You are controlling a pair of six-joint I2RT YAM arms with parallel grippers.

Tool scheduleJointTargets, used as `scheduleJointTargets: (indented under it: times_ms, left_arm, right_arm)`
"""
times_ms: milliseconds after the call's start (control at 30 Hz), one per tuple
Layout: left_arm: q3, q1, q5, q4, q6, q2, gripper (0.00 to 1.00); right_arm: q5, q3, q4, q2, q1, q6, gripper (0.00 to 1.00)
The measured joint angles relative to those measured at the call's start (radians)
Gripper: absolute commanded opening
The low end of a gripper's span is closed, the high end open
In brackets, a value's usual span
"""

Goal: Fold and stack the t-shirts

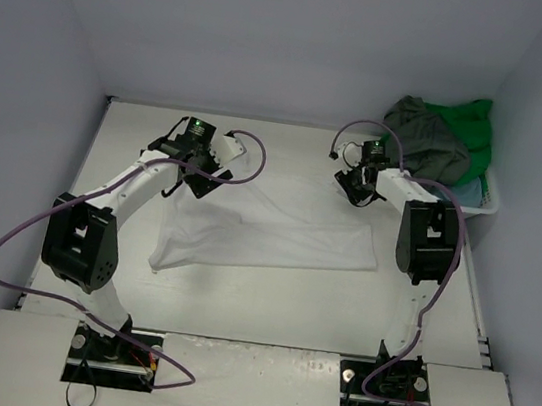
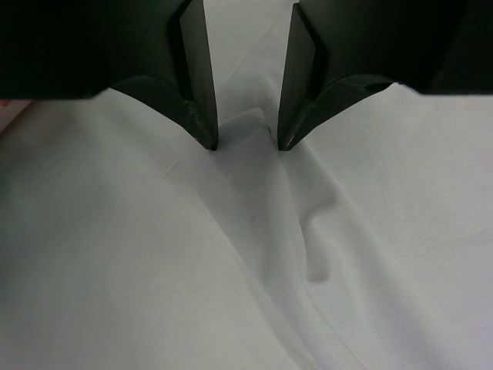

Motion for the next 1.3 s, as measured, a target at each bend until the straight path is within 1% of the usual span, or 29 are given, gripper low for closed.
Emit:
scheduleJointTargets:
  times_ms: [267, 367, 433, 467, 533, 767, 967, 1133, 1300]
  left_arm:
    - [0.0, 0.0, 0.0, 0.014, 0.0, 0.009, 0.8]
    - [0.0, 0.0, 0.0, 0.016, 0.0, 0.013, 0.8]
    - [0.0, 0.0, 0.0, 0.016, 0.0, 0.015, 0.8]
    - [0.0, 0.0, 0.0, 0.017, 0.0, 0.017, 0.8]
    - [0.0, 0.0, 0.0, 0.018, 0.0, 0.021, 0.8]
    - [0.0, 0.0, -0.001, 0.023, 0.0, 0.039, 0.8]
    - [0.03, 0.0, -0.023, 0.04, 0.0, 0.119, 0.8]
    - [0.092, 0.0, -0.062, 0.097, 0.004, 0.212, 0.8]
    - [0.2, 0.014, -0.098, 0.16, 0.01, 0.315, 0.8]
  right_arm:
    - [-0.014, 0.01, 0.008, 0.014, 0.0, 0.001, 0.34]
    - [-0.014, 0.023, 0.013, 0.022, 0.0, 0.002, 0.31]
    - [-0.015, 0.031, 0.018, 0.03, 0.0, 0.002, 0.23]
    - [-0.016, 0.035, 0.021, 0.035, 0.0, 0.004, 0.11]
    - [-0.018, 0.043, 0.027, 0.048, 0.0, 0.008, 0.0]
    - [-0.019, 0.045, 0.043, 0.053, 0.001, 0.016, 0.0]
    - [-0.01, 0.044, 0.047, 0.053, 0.001, 0.011, 0.0]
    - [-0.004, 0.037, 0.055, 0.053, 0.002, 0.004, 0.0]
    - [-0.003, 0.024, 0.071, 0.048, 0.003, -0.002, 0.0]
